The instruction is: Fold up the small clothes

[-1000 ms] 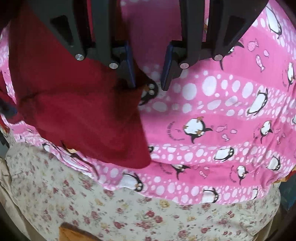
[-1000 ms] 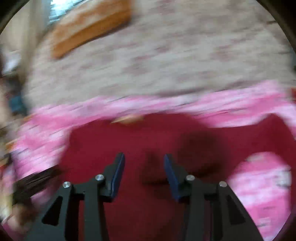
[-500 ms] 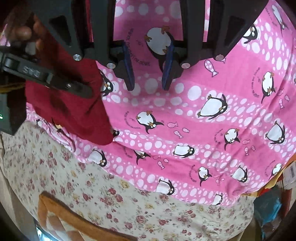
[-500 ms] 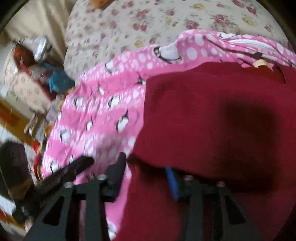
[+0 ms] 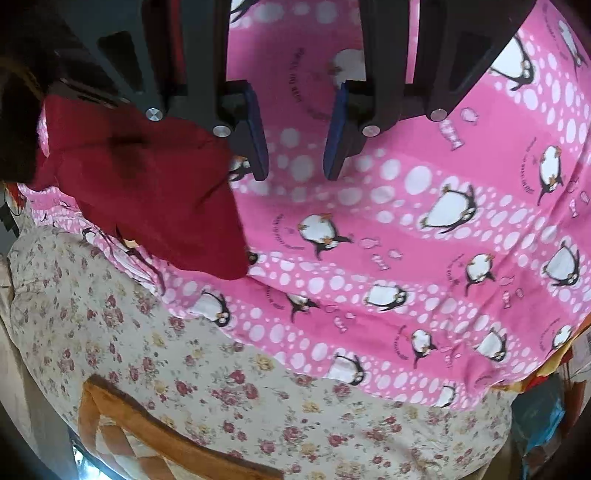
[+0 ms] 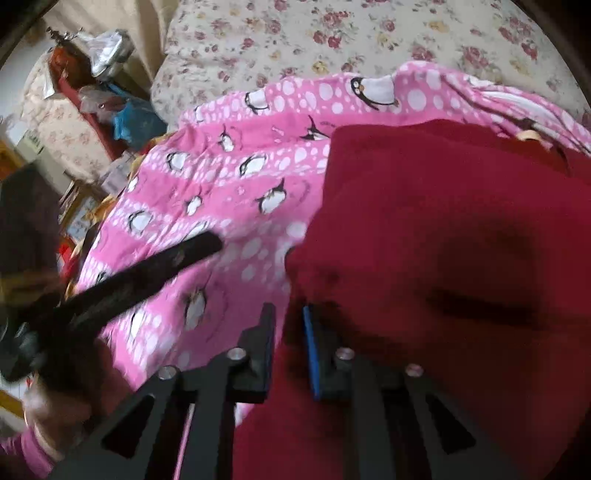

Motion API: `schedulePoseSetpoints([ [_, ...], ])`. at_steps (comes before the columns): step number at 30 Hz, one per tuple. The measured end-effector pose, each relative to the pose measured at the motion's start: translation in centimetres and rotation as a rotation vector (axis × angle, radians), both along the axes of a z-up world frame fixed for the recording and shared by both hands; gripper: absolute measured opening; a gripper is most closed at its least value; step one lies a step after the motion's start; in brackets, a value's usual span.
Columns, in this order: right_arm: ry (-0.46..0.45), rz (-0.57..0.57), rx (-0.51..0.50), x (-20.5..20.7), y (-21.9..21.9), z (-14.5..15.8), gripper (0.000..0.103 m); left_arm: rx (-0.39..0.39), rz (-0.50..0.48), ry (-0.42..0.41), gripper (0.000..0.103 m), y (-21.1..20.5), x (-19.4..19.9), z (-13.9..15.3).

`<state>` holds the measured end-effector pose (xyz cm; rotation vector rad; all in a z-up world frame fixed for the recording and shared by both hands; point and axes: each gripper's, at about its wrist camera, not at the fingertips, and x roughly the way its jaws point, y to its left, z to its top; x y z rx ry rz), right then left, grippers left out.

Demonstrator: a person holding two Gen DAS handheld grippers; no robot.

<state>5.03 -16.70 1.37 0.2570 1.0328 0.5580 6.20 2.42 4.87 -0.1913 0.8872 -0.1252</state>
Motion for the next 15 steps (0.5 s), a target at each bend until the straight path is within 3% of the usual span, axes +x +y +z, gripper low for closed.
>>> schedulePoseSetpoints([
  [4, -0.106, -0.116, -0.155, -2.9, -5.6, 2.2, 0.035, -0.017, -0.038, -0.008, 0.01, -2.5, 0.7, -0.1],
  [7, -0.16, -0.275, -0.27, -3.2, -11.1, 3.5, 0.045, -0.006, -0.064, 0.015, 0.01, -4.6, 1.5, -0.9],
  [10, -0.147, -0.436, -0.364, -1.9, -16.5, 3.6, 0.046, 0.025, -0.062, 0.049, 0.01, -5.8, 2.2, -2.2],
  [12, -0.126, -0.485, -0.402, -1.0, -19.0, 3.1, 0.046, 0.05, -0.065, 0.058, 0.01, -6.2, 2.3, -3.1],
  [15, -0.015, -0.552, -0.481, 0.8, -22.6, 0.6, 0.041, 0.069, -0.063, 0.05, 0.014, -6.4, 2.2, -3.3],
])
